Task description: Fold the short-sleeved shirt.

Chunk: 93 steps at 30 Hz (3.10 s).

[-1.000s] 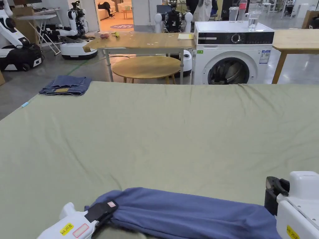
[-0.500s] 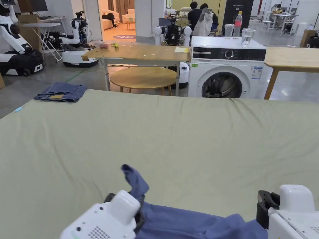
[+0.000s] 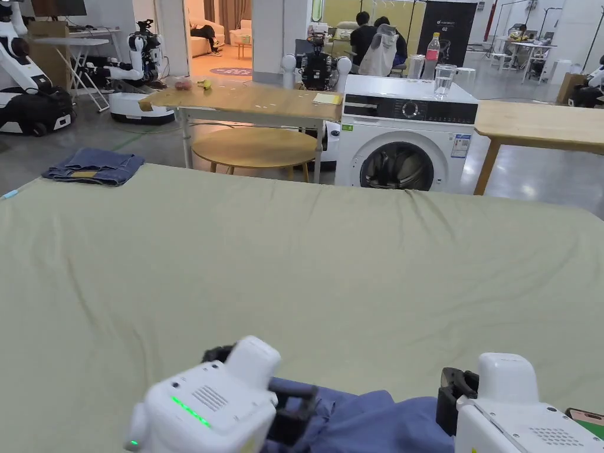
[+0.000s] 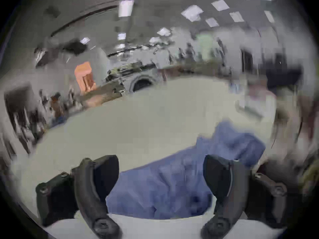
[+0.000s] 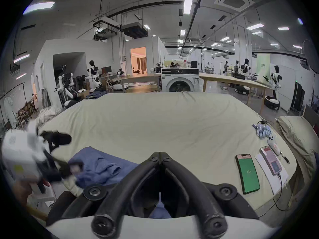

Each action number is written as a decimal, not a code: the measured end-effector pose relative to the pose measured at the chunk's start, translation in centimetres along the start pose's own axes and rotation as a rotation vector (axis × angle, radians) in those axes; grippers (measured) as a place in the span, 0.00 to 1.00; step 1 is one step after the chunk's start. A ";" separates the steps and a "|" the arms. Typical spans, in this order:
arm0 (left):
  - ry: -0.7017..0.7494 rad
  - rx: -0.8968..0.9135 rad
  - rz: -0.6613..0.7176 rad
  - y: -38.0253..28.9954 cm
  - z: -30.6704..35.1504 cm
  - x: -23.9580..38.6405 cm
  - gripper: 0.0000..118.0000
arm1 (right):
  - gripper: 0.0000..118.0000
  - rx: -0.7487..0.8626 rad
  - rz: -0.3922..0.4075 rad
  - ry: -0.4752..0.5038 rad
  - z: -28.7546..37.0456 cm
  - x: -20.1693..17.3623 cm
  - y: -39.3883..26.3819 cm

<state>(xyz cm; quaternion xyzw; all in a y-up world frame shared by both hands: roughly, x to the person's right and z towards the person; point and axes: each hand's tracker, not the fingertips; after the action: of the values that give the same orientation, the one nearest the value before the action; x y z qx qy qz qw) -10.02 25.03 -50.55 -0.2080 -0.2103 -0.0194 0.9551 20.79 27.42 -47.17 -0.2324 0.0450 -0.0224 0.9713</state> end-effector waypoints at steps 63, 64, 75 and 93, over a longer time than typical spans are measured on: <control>0.340 0.033 0.385 -3.9 2.0 -8.9 0.09 | 0.00 -0.065 0.020 0.012 -1.7 -1.5 -1.4; 0.331 0.024 0.250 -2.9 1.2 -6.3 0.09 | 0.00 -0.063 0.022 0.009 -1.5 -1.3 -1.4; 0.231 -0.197 -0.632 -7.9 -9.1 11.5 0.09 | 0.00 -0.045 -0.016 -0.053 0.4 2.1 -2.1; -0.245 -0.159 0.623 -2.8 -4.4 -1.1 0.25 | 0.00 -0.054 -0.030 -0.007 -0.2 1.1 -2.0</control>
<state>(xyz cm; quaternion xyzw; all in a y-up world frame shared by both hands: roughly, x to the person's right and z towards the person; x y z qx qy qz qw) -9.59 20.68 -53.53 -0.3370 -0.2478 0.2820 0.8634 21.87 25.44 -46.49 -0.2592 0.0385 -0.0348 0.9644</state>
